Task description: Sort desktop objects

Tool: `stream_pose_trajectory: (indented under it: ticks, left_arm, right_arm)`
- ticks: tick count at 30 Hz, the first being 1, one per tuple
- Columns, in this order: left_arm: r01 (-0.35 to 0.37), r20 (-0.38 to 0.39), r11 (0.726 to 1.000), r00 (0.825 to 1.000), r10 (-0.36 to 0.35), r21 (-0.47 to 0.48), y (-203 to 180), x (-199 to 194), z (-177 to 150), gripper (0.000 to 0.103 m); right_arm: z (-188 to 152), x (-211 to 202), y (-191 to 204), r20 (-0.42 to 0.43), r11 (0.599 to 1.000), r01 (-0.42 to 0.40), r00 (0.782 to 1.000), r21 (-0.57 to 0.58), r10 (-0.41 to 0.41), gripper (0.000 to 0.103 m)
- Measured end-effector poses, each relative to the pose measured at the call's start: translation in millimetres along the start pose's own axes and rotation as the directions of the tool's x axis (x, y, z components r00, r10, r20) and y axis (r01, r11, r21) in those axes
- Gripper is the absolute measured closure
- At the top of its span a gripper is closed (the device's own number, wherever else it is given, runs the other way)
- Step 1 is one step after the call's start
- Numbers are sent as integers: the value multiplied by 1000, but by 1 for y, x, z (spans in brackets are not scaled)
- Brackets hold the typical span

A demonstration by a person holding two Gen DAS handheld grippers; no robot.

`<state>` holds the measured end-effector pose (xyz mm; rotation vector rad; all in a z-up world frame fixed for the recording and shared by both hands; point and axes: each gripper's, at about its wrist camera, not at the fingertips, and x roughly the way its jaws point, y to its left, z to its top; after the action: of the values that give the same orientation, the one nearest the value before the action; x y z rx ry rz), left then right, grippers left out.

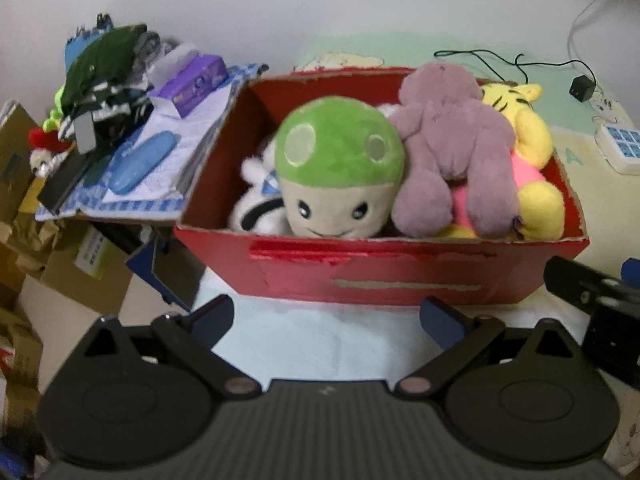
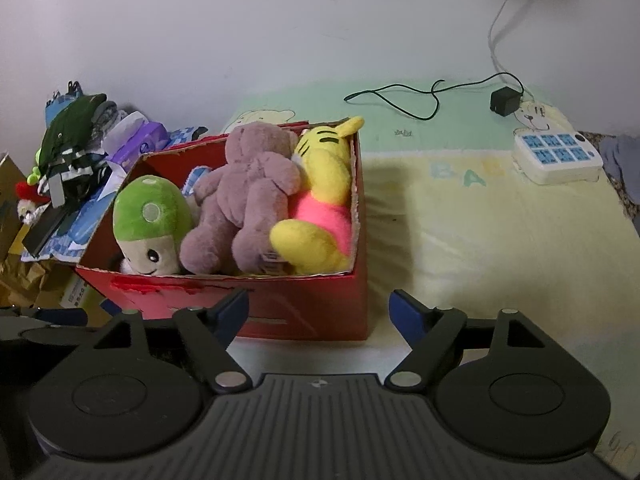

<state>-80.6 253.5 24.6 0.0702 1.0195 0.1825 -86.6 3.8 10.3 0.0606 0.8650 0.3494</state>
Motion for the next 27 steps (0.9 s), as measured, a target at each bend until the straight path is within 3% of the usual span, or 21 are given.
stream_pose_trajectory:
  ticks: [14, 27]
  left_arm:
    - [22, 24, 999, 999, -23, 29, 20, -3, 3, 3]
    - [50, 33, 999, 998, -51, 21, 24, -7, 3, 3]
  right_arm:
    - [0, -3, 20, 15, 994, 79, 997, 70, -80, 24]
    - [5, -6, 27, 38, 991, 120, 992, 52, -122, 23]
